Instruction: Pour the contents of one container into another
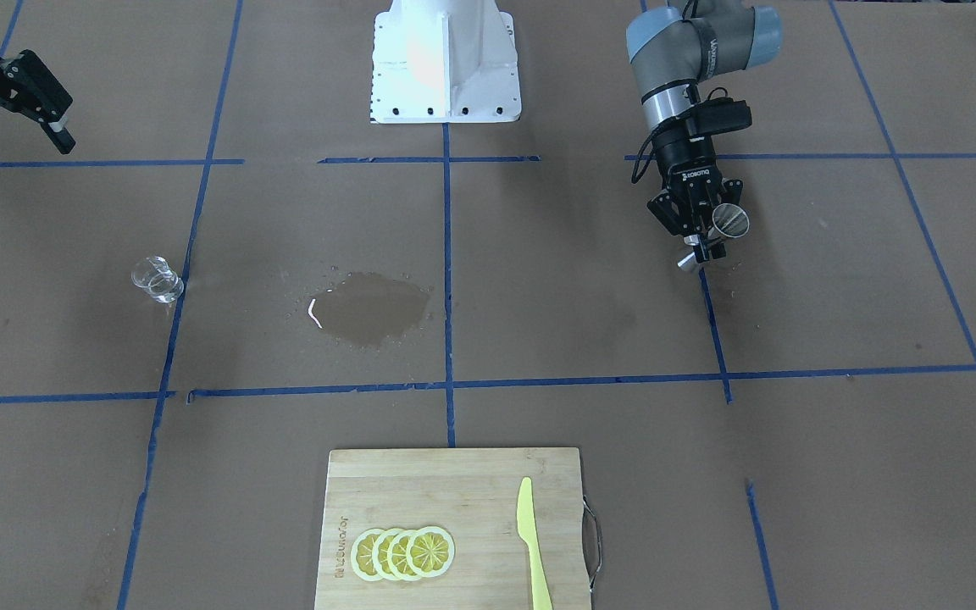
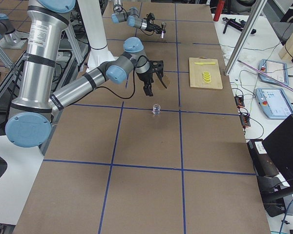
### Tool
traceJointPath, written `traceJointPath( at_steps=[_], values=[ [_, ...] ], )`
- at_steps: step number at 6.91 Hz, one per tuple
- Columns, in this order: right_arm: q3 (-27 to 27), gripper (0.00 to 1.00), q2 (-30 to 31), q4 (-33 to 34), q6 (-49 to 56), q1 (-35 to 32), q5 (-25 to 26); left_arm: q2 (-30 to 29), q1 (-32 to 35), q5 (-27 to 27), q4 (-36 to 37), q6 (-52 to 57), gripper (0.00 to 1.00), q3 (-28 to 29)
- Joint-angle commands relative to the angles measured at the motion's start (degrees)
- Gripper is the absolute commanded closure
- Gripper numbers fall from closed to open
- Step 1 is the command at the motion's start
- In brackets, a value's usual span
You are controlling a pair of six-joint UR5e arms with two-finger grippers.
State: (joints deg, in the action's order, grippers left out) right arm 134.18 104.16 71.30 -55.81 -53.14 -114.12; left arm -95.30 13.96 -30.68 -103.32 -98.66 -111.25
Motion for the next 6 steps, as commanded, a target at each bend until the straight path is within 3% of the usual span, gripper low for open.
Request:
traceJointPath(
  at_steps=[1, 3, 4, 5, 6],
  values=[
    [0.0, 0.00, 3.1, -7.1, -2.1, 5.7, 7.6, -0.5, 0.5, -0.2, -5.9, 6.3, 1.00, -0.5],
    [-0.6, 0.00, 3.1, -10.8, -3.3, 11.9, 14.7, -0.4, 0.5, -0.5, -13.3, 11.9, 1.00, -0.2],
    [-0.9, 0.00, 3.1, -12.2, -7.3, 20.6, 25.6, -0.2, 0.5, -0.4, -17.9, 14.5, 1.00, 0.2],
    [-1.9, 0.00, 3.8, -13.8, -8.3, 25.1, 31.1, 0.2, 0.7, -0.5, -19.1, 15.7, 1.00, 0.2],
    [-2.9, 0.00, 5.2, -16.3, -8.3, 26.4, 33.2, 0.3, 1.0, -0.5, -19.1, 15.9, 1.00, 0.3]
  ],
)
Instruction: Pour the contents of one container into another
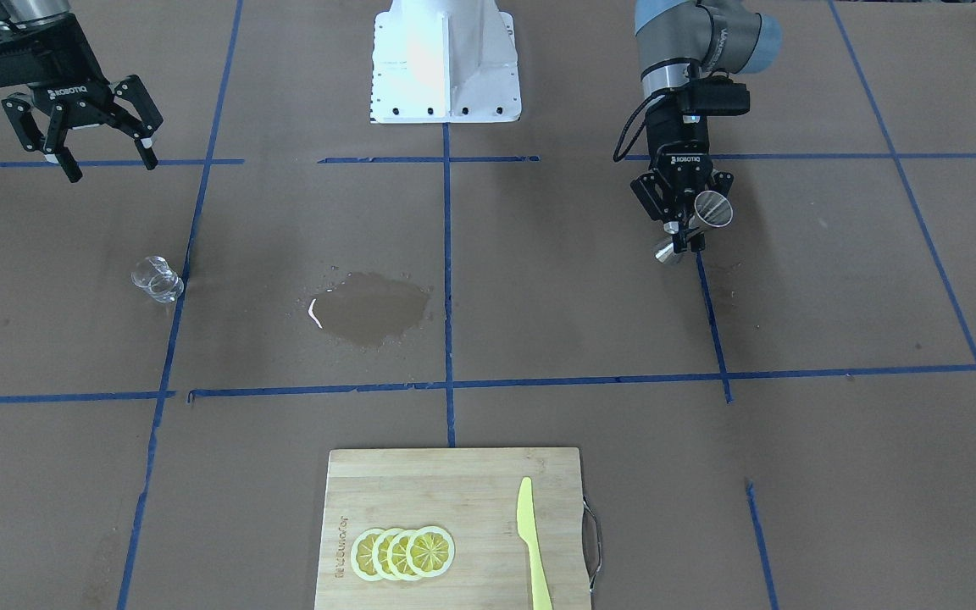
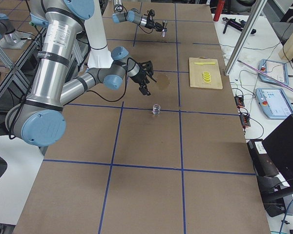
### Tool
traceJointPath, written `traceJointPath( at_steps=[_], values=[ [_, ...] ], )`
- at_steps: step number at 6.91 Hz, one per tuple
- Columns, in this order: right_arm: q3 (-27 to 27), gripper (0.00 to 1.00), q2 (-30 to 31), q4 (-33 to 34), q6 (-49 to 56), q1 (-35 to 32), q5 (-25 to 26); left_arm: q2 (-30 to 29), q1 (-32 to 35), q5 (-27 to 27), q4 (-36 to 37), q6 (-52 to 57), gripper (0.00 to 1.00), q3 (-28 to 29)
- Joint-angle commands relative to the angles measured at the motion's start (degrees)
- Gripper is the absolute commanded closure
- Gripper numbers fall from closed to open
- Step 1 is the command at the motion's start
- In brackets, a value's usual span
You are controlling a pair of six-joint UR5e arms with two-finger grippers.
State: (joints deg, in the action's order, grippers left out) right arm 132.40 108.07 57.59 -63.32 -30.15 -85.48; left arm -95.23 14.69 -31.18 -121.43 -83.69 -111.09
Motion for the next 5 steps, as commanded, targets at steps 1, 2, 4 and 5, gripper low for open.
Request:
traceJointPath(
  at_steps=[1, 2, 4, 5],
  values=[
    [-4.2, 0.00, 5.9, -10.9, -0.7, 5.7, 10.1, 0.1, 0.3, -0.1, -1.1, 1.3, 1.00, 0.2],
    [-9.3, 0.00, 8.4, -21.4, -0.7, 6.7, 12.8, 0.2, 0.3, -0.2, -1.4, 3.2, 1.00, 0.2],
    [-13.2, 0.00, 8.4, -22.7, -2.0, 12.1, 23.6, 0.9, 0.3, -3.8, -9.3, 10.9, 1.00, 0.4],
    [-14.0, 0.00, 8.2, -22.6, -7.5, 15.5, 28.3, 1.3, 0.3, -3.8, -11.4, 13.2, 1.00, 1.1]
  ],
)
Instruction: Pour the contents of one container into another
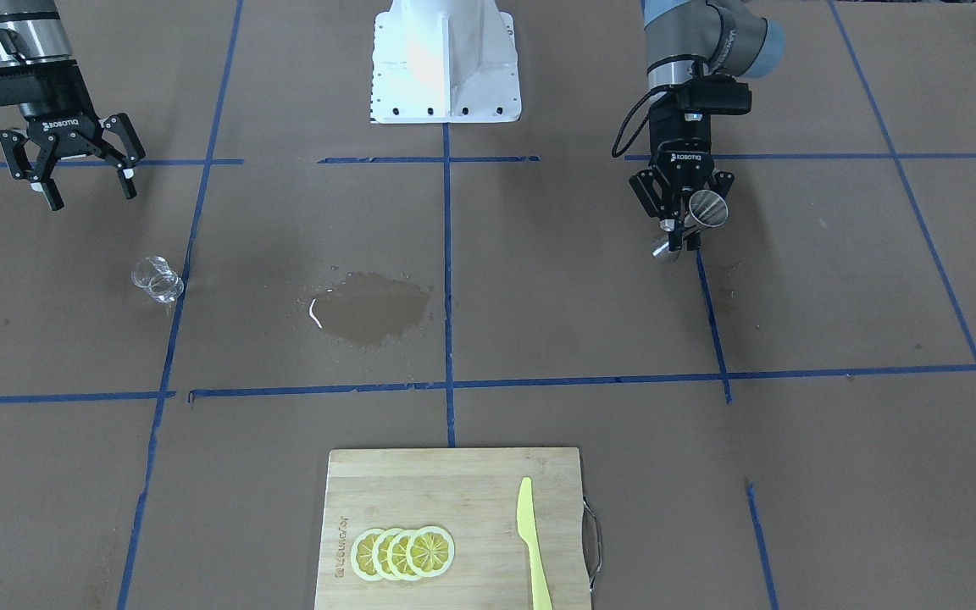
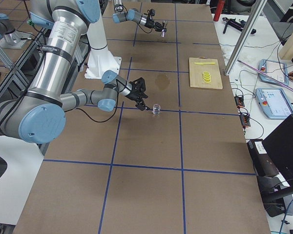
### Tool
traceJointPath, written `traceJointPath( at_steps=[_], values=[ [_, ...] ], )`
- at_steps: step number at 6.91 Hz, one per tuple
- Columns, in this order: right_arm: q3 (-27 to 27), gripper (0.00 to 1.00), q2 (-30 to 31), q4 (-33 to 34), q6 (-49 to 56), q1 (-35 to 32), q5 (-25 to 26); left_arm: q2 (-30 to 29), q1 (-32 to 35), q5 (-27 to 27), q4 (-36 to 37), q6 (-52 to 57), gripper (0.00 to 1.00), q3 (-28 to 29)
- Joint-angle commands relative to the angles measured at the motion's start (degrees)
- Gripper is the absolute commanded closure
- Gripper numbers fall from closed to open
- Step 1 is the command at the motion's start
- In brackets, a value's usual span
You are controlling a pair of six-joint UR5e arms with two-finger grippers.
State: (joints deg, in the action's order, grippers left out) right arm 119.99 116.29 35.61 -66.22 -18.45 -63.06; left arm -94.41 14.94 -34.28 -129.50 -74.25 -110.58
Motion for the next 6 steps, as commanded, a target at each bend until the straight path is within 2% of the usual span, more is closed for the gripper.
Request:
traceJointPath(
  at_steps=[1, 2, 3, 6],
  values=[
    [-2.2, 0.00, -0.4, -0.3, -7.8, 7.1, 10.4, 0.5, 0.0, -0.6, -4.5, 3.8, 1.00, 1.2],
    [-3.9, 0.00, -0.7, -0.1, -11.2, 8.2, 13.8, 0.5, 0.0, -0.6, -4.9, 3.6, 1.00, 1.2],
    [-6.2, 0.00, -4.0, 0.0, -12.3, 9.6, 17.8, 0.5, 0.0, -0.6, -4.9, 3.5, 1.00, 1.2],
    [-11.0, 0.00, -9.5, 0.1, -13.7, 10.2, 21.0, 0.3, 0.9, -0.6, -4.9, 3.7, 1.00, 1.2]
  ],
)
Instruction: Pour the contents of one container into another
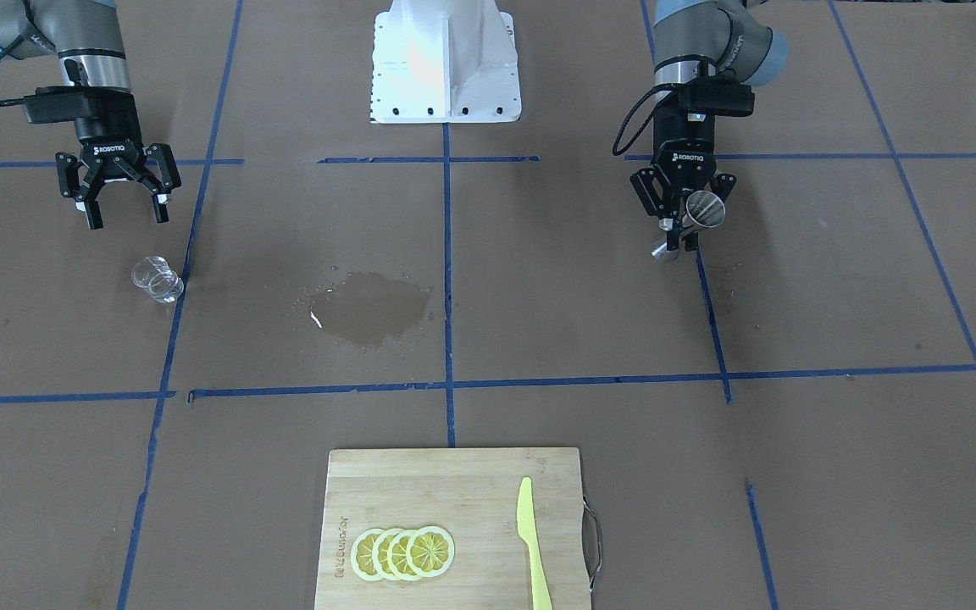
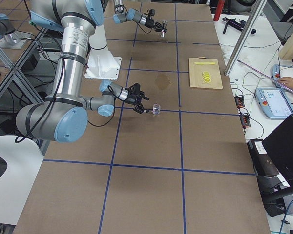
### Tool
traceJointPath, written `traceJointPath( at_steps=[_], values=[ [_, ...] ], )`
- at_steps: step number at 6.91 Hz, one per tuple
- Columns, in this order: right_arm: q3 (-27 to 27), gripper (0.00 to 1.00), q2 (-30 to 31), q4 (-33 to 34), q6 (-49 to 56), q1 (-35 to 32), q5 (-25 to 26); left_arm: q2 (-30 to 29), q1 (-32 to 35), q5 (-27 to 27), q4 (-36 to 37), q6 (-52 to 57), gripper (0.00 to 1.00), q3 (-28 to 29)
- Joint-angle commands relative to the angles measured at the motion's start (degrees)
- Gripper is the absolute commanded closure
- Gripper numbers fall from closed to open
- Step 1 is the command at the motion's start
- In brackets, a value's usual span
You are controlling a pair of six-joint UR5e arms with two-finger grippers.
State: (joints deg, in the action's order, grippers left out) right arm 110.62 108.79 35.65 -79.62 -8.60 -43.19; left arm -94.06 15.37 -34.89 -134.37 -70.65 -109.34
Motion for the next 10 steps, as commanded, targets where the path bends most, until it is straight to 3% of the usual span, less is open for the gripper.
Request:
traceJointPath(
  at_steps=[1, 6, 10],
  values=[
    [-4.2, 0.00, -4.5, 0.0, -0.3, 0.4, 1.9, -0.2, 0.8, -0.1, 0.0, 0.1, 1.00, 0.0],
    [-12.3, 0.00, -9.8, 0.0, 0.0, 0.5, 5.4, -0.5, 1.9, -0.9, 0.0, 0.2, 1.00, 0.0],
    [-13.4, 0.00, -10.4, -0.2, 2.9, 0.2, 7.3, -0.5, 2.1, -0.9, 0.0, 0.2, 1.00, 0.5]
  ],
)
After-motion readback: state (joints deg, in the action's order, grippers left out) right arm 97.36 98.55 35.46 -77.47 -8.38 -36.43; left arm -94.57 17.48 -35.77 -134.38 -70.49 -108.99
